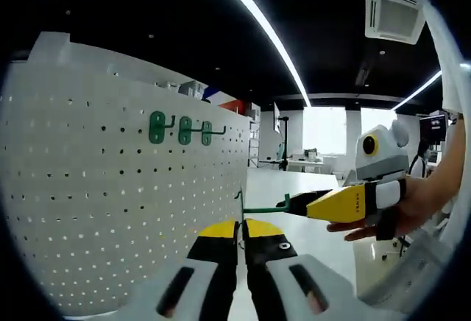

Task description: Insert the hook assembly into the mounting plate slot until the hook locks in place.

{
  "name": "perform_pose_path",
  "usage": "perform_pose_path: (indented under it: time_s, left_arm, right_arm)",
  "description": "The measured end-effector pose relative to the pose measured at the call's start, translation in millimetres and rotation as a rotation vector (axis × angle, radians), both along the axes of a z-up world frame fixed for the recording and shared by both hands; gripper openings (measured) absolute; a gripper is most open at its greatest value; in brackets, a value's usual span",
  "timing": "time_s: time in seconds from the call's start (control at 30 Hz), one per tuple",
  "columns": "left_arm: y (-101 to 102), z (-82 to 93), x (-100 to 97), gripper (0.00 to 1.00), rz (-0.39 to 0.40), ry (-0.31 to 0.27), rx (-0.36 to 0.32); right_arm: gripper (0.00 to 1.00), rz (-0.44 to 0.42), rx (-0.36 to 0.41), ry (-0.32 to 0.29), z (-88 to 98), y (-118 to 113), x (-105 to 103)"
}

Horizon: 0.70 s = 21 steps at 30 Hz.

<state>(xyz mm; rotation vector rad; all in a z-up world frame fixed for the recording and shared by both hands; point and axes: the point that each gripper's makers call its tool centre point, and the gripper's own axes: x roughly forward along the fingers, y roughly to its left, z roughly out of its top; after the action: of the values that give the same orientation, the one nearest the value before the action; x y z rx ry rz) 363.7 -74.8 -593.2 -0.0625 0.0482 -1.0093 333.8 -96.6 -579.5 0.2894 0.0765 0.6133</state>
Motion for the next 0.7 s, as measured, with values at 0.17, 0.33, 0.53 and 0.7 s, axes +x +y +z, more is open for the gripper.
perform_pose_path:
  time_s: [0.17,0.33,0.53,0.7]
  left_arm:
    - [-2,2.8,-3.5,0.02,0.002,0.002,-0.012]
    - [-3,5.4,-5.6,0.02,0.003,-0.001,-0.019]
    - [-5,8.4,-7.9,0.02,0.004,-0.009,-0.024]
    - [-8,7.5,-13.4,0.02,-0.004,-0.011,-0.02]
  right_arm:
    - [0.27,-0.004,0.005,-0.019,5.6,2,4]
    - [0.21,-0.003,-0.002,-0.037,8.9,5,7]
    - [0.17,-0.003,0.007,-0.039,11.3,8,10]
    - [0.13,-0.003,0.014,-0.048,14.3,11,12]
